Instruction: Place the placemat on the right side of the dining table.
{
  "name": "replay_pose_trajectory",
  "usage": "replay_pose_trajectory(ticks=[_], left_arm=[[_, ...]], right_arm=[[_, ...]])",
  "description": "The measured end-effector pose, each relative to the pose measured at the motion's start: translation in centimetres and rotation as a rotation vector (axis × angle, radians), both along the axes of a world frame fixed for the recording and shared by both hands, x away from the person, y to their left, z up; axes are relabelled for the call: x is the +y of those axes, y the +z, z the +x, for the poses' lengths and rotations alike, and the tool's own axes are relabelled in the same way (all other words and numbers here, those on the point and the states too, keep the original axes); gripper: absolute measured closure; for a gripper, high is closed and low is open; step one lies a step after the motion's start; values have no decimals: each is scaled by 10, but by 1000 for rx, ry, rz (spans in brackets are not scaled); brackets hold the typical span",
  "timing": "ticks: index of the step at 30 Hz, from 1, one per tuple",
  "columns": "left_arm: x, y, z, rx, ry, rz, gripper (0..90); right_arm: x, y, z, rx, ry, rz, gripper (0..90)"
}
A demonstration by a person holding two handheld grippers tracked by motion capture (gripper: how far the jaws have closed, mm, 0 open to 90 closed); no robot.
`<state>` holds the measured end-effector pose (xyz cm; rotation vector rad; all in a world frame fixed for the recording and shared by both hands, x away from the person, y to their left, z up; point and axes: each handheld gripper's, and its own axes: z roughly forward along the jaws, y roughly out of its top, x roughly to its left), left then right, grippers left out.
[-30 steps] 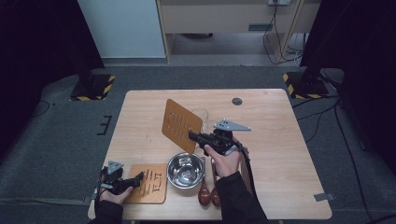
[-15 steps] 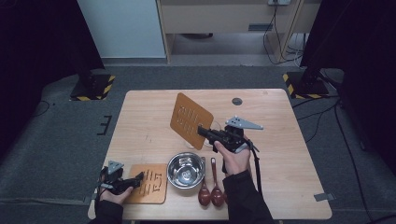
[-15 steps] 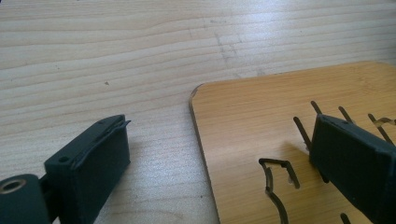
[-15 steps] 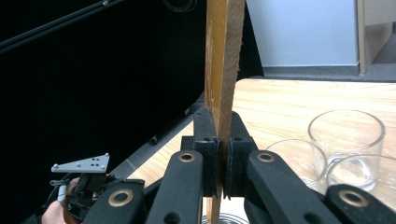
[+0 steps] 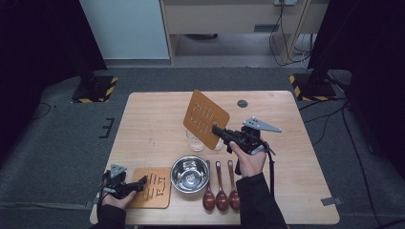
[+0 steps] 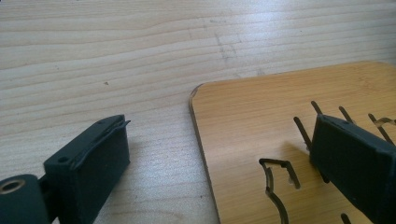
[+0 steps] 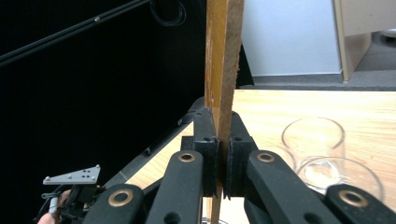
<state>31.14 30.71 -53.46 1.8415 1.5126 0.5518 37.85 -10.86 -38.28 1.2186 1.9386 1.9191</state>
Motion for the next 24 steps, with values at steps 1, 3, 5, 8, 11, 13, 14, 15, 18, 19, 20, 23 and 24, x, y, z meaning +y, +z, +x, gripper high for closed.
replay_pose_trajectory(ticks=[1, 3, 5, 8, 11, 13, 14, 15, 18, 19, 20, 23, 24], left_arm=[[0, 0, 0, 0, 0, 0, 40], [0, 0, 0, 0, 0, 0, 40], [0, 0, 0, 0, 0, 0, 39], [0, 0, 0, 0, 0, 0, 39], [0, 0, 0, 0, 0, 0, 39], [0, 0, 0, 0, -1, 0, 39], [0, 0, 0, 0, -1, 0, 39], [0, 0, 0, 0, 0, 1, 39], [0, 0, 0, 0, 0, 0, 39], [0, 0, 0, 0, 0, 0, 39], [0, 0, 0, 0, -1, 0, 39], [0, 0, 0, 0, 0, 0, 38], [0, 0, 0, 0, 0, 0, 38]], right_arm=[[-2, 0, 0, -2, -4, 2, 870], [-6, 1, 0, 2, -15, 11, 870], [-11, 1, 0, 1, -24, 14, 870], [-15, 1, 1, 0, -33, 18, 870], [-21, 2, 1, -2, -46, 23, 870], [-24, 3, 1, -2, -54, 24, 870], [-26, 3, 1, -1, -58, 25, 870], [-31, 3, 1, -2, -67, 29, 870], [-38, 3, 1, 1, -83, 36, 870], [-38, 3, 1, 1, -83, 36, 870], [-40, 3, 2, 0, -88, 39, 870], [-50, 1, 2, 2, -113, 51, 870], [-50, 1, 2, 2, -113, 51, 870]])
